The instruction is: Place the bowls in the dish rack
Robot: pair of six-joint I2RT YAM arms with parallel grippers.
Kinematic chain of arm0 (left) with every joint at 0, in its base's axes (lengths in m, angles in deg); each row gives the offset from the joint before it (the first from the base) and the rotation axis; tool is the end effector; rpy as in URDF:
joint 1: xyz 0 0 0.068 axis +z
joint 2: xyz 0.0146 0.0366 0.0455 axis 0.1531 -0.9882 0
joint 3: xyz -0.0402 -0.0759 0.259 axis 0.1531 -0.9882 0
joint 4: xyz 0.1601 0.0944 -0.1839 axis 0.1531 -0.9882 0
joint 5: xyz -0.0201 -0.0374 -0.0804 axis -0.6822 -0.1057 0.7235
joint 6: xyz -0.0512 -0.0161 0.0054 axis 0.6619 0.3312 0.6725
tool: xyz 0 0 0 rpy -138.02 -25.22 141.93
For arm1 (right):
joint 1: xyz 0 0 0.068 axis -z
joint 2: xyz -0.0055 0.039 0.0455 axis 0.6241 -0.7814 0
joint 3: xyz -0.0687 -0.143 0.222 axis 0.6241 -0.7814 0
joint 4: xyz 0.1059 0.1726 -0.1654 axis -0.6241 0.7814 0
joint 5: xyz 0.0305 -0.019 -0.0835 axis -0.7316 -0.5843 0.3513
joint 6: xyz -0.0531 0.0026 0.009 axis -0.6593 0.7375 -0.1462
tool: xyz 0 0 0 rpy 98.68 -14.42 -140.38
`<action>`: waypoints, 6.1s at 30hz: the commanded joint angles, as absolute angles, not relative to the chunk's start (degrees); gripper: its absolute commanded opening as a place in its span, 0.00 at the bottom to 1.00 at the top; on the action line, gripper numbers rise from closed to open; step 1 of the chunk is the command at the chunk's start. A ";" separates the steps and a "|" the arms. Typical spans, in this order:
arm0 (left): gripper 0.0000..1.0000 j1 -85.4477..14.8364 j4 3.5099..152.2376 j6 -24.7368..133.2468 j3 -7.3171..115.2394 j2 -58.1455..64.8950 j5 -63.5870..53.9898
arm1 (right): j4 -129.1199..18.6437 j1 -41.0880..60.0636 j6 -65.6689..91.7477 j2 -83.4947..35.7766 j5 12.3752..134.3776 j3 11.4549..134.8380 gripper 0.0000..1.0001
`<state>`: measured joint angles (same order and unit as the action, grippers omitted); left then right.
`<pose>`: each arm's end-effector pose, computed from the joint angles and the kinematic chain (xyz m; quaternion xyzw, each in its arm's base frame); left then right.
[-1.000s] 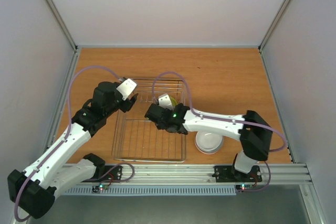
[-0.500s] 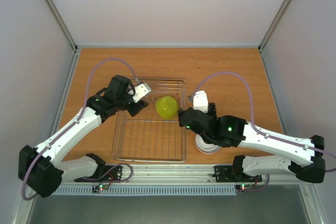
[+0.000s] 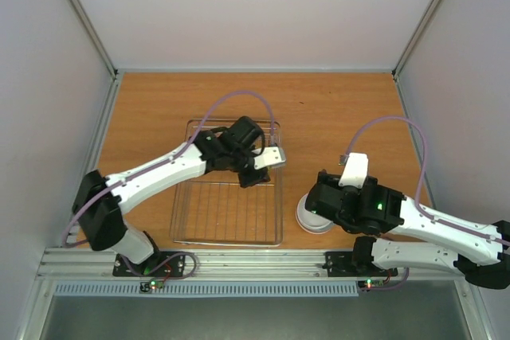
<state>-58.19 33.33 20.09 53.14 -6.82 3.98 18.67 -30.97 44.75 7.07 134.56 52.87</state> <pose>0.1947 -0.2432 0.2843 0.5911 0.7417 -0.2038 0.2429 0.0699 0.1054 0.3093 -0.1571 0.8679 -0.1302 0.4529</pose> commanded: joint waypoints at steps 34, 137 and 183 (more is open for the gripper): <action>0.22 -71.39 33.26 31.69 72.94 -33.45 13.47 | 33.99 -32.58 62.99 21.47 141.04 45.09 0.97; 0.01 -47.67 41.87 32.38 63.16 -13.40 35.84 | -26.27 -32.79 21.03 21.72 111.42 44.37 0.99; 0.00 -46.67 45.49 33.30 59.64 -9.68 42.00 | -28.86 -32.77 23.79 20.10 111.29 40.48 0.01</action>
<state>-45.93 42.27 31.74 60.33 -12.15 38.62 -27.47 -32.32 26.45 20.80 112.74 39.20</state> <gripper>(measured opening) 0.036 0.562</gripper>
